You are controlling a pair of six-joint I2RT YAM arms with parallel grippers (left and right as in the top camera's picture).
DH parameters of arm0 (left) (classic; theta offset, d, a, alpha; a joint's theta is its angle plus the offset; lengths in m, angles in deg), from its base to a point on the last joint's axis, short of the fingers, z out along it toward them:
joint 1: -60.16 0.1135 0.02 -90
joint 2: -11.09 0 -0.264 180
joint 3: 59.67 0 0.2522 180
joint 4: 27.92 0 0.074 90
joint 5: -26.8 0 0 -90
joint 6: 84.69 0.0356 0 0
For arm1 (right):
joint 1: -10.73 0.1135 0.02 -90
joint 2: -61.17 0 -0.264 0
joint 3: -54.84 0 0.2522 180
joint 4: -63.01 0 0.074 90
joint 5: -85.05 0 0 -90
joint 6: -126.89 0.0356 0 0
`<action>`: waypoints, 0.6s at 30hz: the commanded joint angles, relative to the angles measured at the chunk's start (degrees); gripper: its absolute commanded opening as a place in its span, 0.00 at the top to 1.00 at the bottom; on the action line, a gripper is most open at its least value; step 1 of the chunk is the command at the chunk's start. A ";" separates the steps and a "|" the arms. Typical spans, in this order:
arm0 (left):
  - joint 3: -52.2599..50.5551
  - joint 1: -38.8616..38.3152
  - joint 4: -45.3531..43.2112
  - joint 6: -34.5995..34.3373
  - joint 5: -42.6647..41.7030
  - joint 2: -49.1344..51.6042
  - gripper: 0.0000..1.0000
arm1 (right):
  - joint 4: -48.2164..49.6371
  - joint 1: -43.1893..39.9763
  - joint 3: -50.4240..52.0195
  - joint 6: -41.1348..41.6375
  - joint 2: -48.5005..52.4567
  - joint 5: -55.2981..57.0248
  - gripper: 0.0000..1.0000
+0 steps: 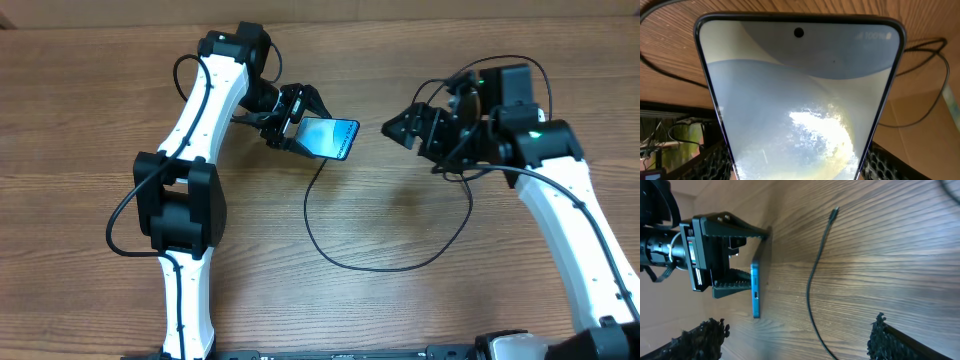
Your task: Plug charger to phone and switch on socket
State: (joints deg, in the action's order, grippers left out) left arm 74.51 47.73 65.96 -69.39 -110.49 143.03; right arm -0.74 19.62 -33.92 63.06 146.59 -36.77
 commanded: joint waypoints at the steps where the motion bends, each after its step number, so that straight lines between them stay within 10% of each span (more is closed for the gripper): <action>1: 1.62 -0.76 0.00 -1.92 1.44 0.04 0.45 | 1.81 2.47 -1.51 2.03 1.51 -0.87 0.07; 18: 1.62 -2.58 0.02 -2.67 1.86 0.04 0.44 | 8.22 12.66 -1.46 17.00 7.15 9.92 0.33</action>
State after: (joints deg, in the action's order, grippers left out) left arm 74.51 45.65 65.94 -71.05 -107.87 143.03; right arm 6.80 31.31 -33.92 76.07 152.43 -29.95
